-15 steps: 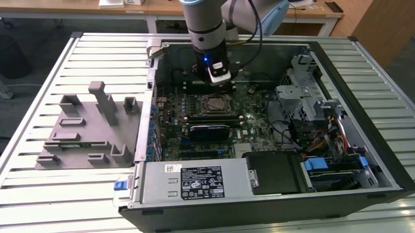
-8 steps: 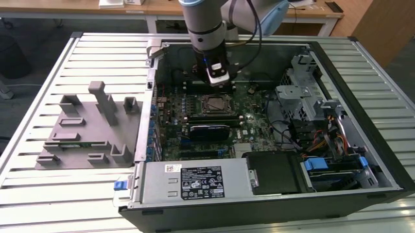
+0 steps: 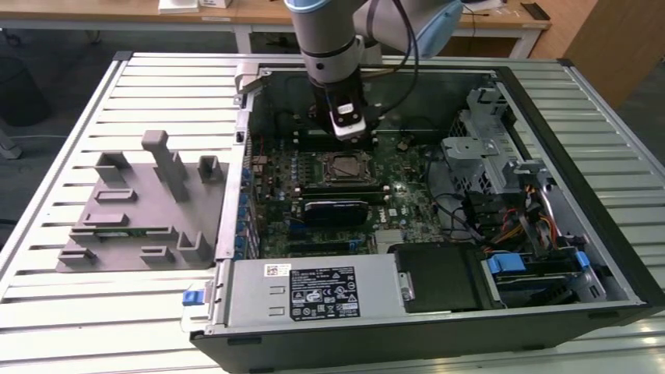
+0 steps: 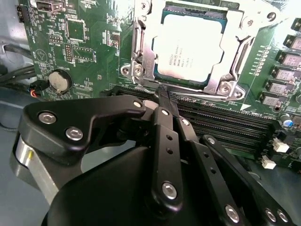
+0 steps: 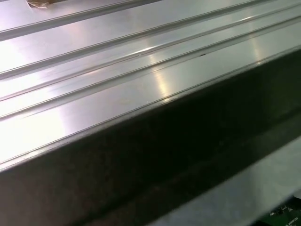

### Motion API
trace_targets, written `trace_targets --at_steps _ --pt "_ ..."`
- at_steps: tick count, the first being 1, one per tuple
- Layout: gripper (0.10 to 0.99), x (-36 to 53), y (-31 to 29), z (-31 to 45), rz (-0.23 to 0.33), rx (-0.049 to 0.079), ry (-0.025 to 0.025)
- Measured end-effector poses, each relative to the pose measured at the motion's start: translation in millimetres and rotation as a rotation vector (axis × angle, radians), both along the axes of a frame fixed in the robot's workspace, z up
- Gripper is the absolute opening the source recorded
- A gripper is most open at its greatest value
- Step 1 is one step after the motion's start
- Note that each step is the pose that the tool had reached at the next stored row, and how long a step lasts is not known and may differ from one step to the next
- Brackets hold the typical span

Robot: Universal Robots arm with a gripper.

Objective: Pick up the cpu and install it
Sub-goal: 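Install the first cpu locking lever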

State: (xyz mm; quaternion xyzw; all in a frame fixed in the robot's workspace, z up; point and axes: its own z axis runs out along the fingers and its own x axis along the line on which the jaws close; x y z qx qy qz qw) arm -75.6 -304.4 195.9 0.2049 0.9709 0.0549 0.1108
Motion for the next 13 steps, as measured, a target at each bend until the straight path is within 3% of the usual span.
trace_targets --at_steps 6,13 --pt "0.106 0.0 -1.1 -2.7 -0.009 0.002 -0.0061" --pt "0.106 -0.1 -3.9 -5.8 -0.009 0.038 -0.0061"
